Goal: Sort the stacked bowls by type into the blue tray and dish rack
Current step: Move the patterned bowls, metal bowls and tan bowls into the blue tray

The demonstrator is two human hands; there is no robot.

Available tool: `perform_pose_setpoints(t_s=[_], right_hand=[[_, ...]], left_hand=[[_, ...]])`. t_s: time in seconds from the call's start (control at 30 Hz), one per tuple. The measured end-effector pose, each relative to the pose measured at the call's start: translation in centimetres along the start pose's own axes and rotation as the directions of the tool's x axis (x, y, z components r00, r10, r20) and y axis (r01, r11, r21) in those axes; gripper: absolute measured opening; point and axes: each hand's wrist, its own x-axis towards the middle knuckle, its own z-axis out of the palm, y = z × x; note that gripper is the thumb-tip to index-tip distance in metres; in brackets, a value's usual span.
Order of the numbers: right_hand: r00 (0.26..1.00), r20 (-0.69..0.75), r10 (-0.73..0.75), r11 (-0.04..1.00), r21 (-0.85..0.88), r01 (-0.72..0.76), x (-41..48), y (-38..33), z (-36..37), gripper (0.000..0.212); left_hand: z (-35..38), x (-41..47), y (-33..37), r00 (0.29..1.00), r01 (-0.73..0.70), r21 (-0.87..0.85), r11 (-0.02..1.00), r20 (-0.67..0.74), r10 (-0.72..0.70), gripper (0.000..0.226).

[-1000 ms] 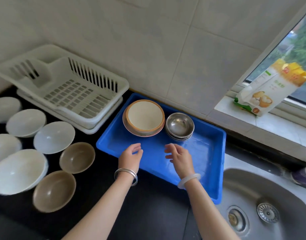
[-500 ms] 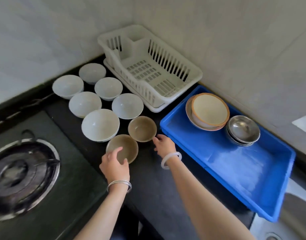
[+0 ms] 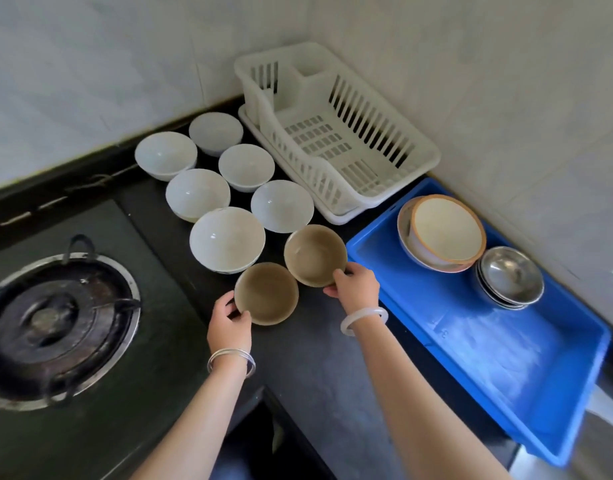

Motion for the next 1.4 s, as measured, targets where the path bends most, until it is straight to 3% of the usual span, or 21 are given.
perform_pose_setpoints(t_s=[0.23, 0.33, 0.5, 0.8, 1.07, 1.23, 1.4], right_hand=[[0.977, 0.194, -0.09, 0.984, -0.135, 0.118, -3.4, -0.7, 1.3, 0.01], [0.974, 0.215, -0.073, 0.971, -0.206, 0.119, -3.9, -0.3, 2.4, 0.009], [0.974, 0.225, -0.035, 0.958, -0.27, 0.097, -3.8, -0.3, 3.4, 0.003], [0.978, 0.206, -0.041, 0.943, -0.315, 0.106, -2.4, 0.9, 4.2, 0.032], [0.934, 0.34, 0.112, 0.994, -0.036, -0.106, -1.5, 2.1, 3.7, 0.038], [0.977, 0.211, 0.041, 0.991, 0.114, -0.066, -2.1, 2.7, 0.1, 0.033], [0.999, 0.011, 0.032, 0.928, 0.371, -0.034, -2.6, 3.6, -6.9, 0.022]], left_hand=[[-0.7, 0.8, 0.3, 0.985, 0.167, -0.275, 0.947, 0.098, -0.145, 0.024], [-0.9, 1.0, 0.6, 0.968, 0.247, -0.34, 0.908, 0.133, -0.213, 0.034], [-1.0, 0.9, 0.8, 0.97, 0.226, -0.316, 0.921, 0.157, -0.185, 0.021], [-1.0, 1.7, 0.4, 0.98, 0.166, -0.234, 0.958, 0.144, -0.135, 0.025], [-0.5, 1.3, 1.2, 0.973, 0.192, -0.264, 0.945, 0.175, -0.149, 0.02], [1.5, -0.7, 4.1, 0.955, 0.099, -0.232, 0.968, 0.296, -0.026, 0.018], [6.8, -4.2, 7.7, 0.869, 0.026, -0.167, 0.986, 0.492, 0.06, 0.014]])
